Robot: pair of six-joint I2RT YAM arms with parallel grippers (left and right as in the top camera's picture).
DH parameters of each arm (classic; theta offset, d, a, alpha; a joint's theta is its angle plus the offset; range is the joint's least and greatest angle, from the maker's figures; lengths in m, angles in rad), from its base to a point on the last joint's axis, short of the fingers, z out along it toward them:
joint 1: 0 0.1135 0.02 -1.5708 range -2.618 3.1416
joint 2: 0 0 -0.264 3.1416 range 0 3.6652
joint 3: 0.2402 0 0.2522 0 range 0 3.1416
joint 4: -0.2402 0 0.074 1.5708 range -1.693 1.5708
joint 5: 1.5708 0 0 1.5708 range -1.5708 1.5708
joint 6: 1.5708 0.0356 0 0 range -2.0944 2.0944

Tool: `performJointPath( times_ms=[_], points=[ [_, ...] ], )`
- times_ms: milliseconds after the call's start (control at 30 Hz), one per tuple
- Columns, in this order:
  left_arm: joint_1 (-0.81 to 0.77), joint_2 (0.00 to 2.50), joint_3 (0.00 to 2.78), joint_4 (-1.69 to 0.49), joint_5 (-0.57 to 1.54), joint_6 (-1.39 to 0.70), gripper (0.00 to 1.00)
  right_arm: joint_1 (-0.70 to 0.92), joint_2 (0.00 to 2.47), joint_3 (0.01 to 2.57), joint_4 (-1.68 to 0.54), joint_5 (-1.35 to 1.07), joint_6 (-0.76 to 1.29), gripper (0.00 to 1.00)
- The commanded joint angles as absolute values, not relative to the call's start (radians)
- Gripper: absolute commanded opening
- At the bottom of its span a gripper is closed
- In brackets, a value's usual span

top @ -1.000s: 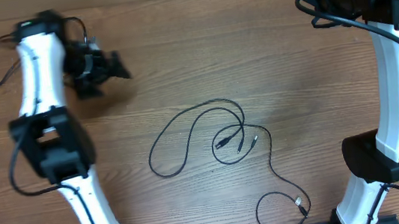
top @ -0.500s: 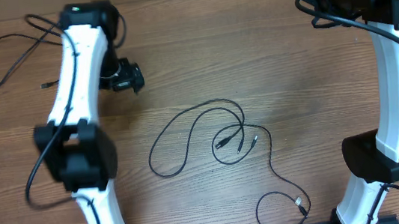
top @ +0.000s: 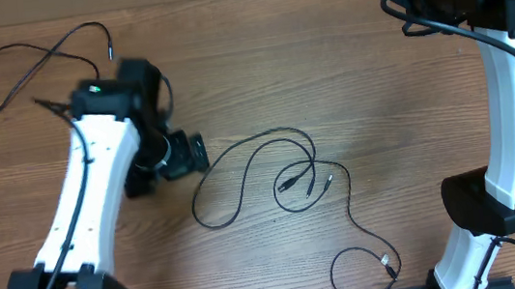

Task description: Untangle cables

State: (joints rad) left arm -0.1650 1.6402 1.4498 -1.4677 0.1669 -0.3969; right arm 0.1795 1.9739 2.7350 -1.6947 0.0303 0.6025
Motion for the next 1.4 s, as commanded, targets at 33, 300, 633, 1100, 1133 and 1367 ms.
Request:
performJointPath(
  times_ms=[33,300,633,1100,1133,1367],
  points=[
    [-0.190,1.636,1.219,-1.275,0.228,-0.454,0.81,0.183,1.966,2.749,-1.694,0.031,0.594,1.00],
    [-0.226,1.638,0.994,-1.056,0.167,-0.592,0.80,0.183,1.966,2.749,-1.694,0.031,0.593,1.00],
    [-0.236,1.641,0.833,-0.878,0.120,-0.641,0.58,0.183,1.966,2.749,-1.694,0.031,0.593,1.00],
    [-0.236,1.640,0.922,-0.859,0.094,-0.589,0.04,0.183,1.966,2.749,-1.694,0.031,0.593,1.00],
    [-0.235,1.640,1.005,-0.918,0.072,-0.580,0.04,0.183,1.966,2.749,-1.694,0.031,0.593,1.00],
    [-0.235,1.640,1.625,-1.188,-0.006,-0.472,0.04,0.183,1.966,2.749,-1.694,0.031,0.593,1.00]
  ],
)
